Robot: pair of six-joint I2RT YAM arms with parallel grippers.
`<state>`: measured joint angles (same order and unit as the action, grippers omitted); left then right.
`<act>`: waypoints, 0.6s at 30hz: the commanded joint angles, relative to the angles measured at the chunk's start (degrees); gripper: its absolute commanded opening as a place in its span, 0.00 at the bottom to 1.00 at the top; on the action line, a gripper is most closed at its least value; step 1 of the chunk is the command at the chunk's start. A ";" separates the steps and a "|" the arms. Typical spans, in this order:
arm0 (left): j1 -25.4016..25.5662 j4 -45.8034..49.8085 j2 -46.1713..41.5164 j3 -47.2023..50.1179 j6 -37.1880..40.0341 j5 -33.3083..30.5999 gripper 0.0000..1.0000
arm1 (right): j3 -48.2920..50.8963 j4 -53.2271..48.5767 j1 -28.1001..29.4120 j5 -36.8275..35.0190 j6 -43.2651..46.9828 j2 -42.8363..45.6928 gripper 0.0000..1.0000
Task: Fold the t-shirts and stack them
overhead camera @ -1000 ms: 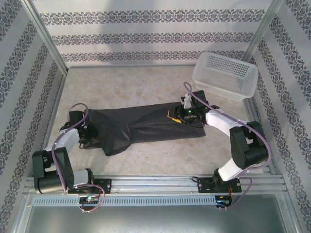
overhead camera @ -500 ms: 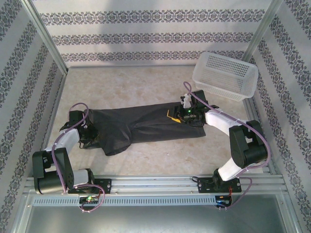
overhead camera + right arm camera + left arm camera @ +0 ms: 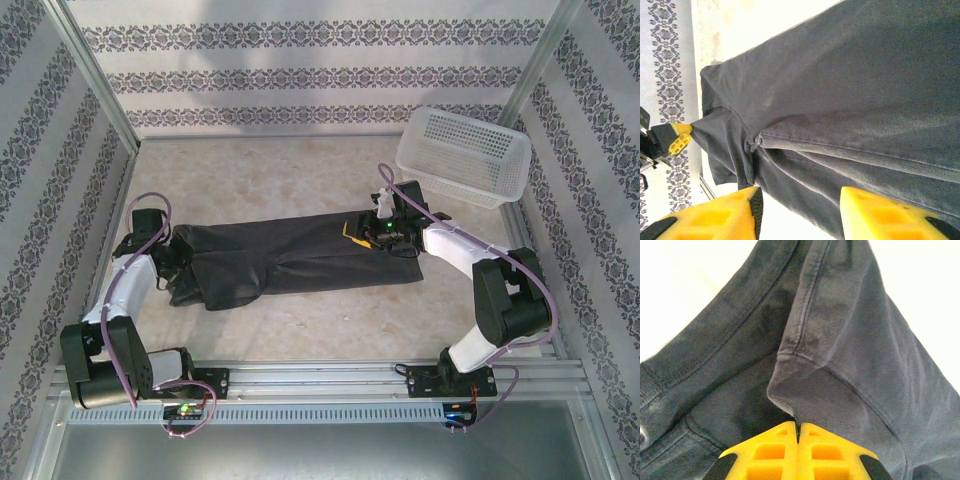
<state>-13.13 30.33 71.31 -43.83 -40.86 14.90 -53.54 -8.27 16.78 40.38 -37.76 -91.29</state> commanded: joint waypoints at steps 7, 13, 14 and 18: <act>0.17 6.58 5.47 -8.26 0.23 -3.09 0.00 | -0.18 -0.69 -0.15 -0.23 0.14 0.49 0.46; -0.06 6.08 10.95 -13.22 2.81 -3.88 0.01 | 0.91 -1.15 -0.57 -0.47 0.47 1.32 0.46; -0.06 5.74 11.84 -13.91 3.42 -4.06 0.01 | 1.07 -1.28 -0.74 -0.72 0.49 1.40 0.46; -0.06 4.45 15.35 -16.48 5.48 -4.00 0.03 | 1.98 -1.69 -1.62 -1.52 0.67 1.82 0.46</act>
<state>-13.15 35.14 85.03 -58.02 -38.41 12.82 -52.80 -8.71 16.05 39.90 -37.71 -91.07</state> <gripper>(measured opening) 0.049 0.456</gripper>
